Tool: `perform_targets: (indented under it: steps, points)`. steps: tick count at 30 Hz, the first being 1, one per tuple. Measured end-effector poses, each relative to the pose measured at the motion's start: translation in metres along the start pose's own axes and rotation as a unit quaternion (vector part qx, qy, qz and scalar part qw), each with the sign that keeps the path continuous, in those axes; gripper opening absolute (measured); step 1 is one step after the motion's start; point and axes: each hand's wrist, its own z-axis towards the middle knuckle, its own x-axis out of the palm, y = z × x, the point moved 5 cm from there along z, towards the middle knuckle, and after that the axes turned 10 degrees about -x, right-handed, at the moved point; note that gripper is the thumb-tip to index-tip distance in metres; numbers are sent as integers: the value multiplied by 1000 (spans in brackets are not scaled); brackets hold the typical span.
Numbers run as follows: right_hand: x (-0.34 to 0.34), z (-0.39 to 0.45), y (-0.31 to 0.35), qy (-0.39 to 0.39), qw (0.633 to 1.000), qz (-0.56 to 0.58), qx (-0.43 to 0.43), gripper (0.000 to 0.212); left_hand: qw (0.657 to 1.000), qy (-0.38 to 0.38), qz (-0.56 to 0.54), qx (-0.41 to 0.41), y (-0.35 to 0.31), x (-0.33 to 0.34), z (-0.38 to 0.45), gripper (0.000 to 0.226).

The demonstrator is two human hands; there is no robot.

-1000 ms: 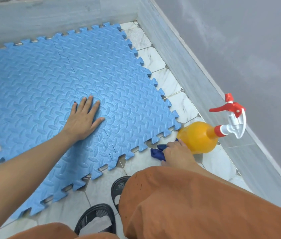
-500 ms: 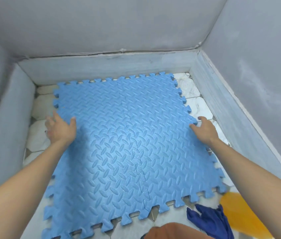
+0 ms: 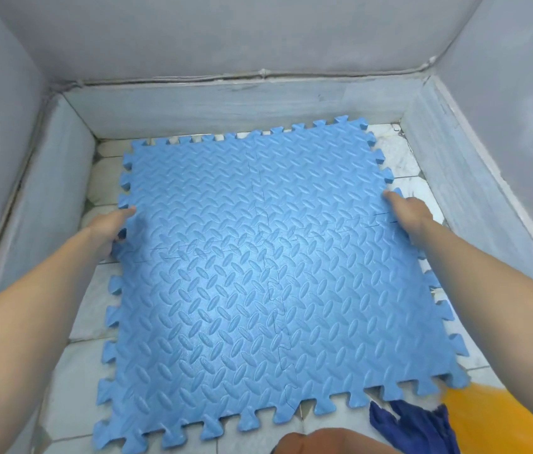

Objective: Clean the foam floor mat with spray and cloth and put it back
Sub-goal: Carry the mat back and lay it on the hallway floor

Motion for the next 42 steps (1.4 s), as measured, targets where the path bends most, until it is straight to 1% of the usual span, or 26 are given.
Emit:
perform_targets:
  steps: [1,3,4,6,7,9,10,12,13,14,16,18,19,20,21,22,23,24,26,29,33,36,38,39,41,42]
  points:
    - [1,2,0,6,1000,-3,-6,83,1000,9,-6,-11,3,0,2,45]
    - [3,3,-1,0,1000,-1,-20,74,999,26,-10,-27,9,0,-1,38]
    - [4,2,-1,-3,1000,1,-29,70,999,27,-13,-27,11,0,-1,39]
    - [7,0,1,-8,999,0,-44,66,999,17,-16,-24,12,-2,-2,56]
    - [7,-1,2,-12,999,0,-49,64,999,13,-19,-22,12,-4,-6,59]
    - [6,-3,4,-22,998,0,-58,60,999,14,-31,-1,9,-7,-9,53]
    - [5,-3,4,-26,998,3,-61,57,999,22,-41,0,8,-7,-11,47]
    - [2,-4,5,-32,997,10,-64,54,999,13,-39,14,4,-5,-22,32]
    - [0,-5,6,-34,997,13,-66,54,999,7,-42,25,2,-4,-30,29]
    - [-1,-6,7,-37,997,15,-68,55,998,-2,-44,39,-1,-3,-35,32]
    - [-5,-9,7,-46,996,23,-72,56,996,-17,-54,62,-6,-3,-44,50]
    - [-9,-13,8,-62,994,46,-77,57,995,-30,-47,78,-12,-5,-50,55]
    - [-11,-16,9,-69,993,57,-81,57,995,-26,-48,77,-14,-7,-53,53]
    - [-14,-19,11,-73,991,71,-85,56,995,-26,-52,78,-17,-9,-56,45]
    - [-17,-23,13,-75,989,85,-90,51,995,-27,-53,82,-20,-11,-60,35]
    - [-20,-26,16,-80,988,96,-96,45,993,-33,-54,96,-23,-13,-64,31]
    - [-23,-29,20,-86,986,103,-103,39,992,-37,-57,109,-27,-15,-67,33]
    - [-27,-32,23,-95,984,106,-109,39,990,-43,-64,121,-30,-17,-71,35]
    - [-34,-37,33,-119,978,121,-125,43,983,-74,-81,150,-41,-26,-83,39]
    - [-46,-48,48,-156,966,149,-145,46,969,-110,-106,196,-56,-40,-104,54]
    - [-62,-61,68,-213,945,167,-182,50,951,-157,-116,238,-73,-63,-119,59]
    - [-71,-59,90,-216,938,188,-197,52,943,-152,-120,271,-93,-75,-137,63]
    - [-82,-57,117,-216,930,207,-213,51,942,-130,-137,278,-115,-85,-148,67]
    - [-88,-58,132,-218,927,212,-218,51,942,-119,-141,279,-127,-89,-150,72]
    - [-100,-55,161,-209,923,220,-235,48,945,-103,-150,273,-151,-93,-155,92]
    - [-103,-51,173,-200,922,225,-244,45,944,-87,-157,277,-163,-95,-158,92]
